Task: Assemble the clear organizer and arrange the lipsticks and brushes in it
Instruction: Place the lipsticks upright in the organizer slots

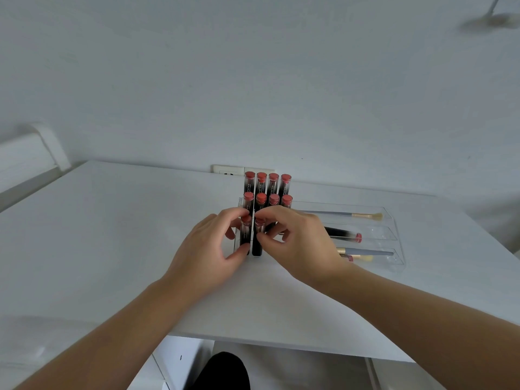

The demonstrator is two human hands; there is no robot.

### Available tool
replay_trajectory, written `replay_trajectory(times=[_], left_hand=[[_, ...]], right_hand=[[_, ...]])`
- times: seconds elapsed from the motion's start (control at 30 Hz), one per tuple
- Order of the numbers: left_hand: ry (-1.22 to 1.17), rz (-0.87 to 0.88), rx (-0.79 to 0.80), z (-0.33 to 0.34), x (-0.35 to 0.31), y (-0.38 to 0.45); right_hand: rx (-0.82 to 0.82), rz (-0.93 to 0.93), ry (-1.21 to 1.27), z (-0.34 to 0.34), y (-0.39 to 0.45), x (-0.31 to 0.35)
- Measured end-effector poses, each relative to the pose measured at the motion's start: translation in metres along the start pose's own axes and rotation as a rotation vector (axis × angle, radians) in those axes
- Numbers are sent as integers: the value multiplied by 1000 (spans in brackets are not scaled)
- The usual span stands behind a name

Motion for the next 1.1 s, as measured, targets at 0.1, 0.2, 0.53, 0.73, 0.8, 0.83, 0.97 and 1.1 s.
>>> replay_trajectory(times=[0.1,0.2,0.53,0.73,0.8,0.83,0.97,1.1], left_hand=[[2,4,-3,0,0,0],[-5,3,0,1,0,0],[-55,-26,8,3,3,0],[-76,-37,2,4,4,-1],[-78,-36,2,4,5,-1],[-80,-37,1,4,5,-1],[-82,-32,-4,5,5,-1],[-78,-27,2,5,7,-1]], right_hand=[[-6,10,4,0,0,-1],[-10,13,4,0,0,-1],[-17,46,-19,2,-3,-1],[-12,54,-21,2,-4,-4],[-13,53,-22,2,-4,-4],[-10,52,-25,2,-4,-4],[5,59,-27,2,-3,-4],[13,66,-21,1,-4,-5]])
Point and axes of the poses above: each hand's wrist, its own y-axis towards the middle knuckle, its own z-axis out of the palm, x = y × z, the point moved 2 cm from there along y, towards the middle knuckle, and after that the axes turned 14 degrees about y, right-handed, at the moved point
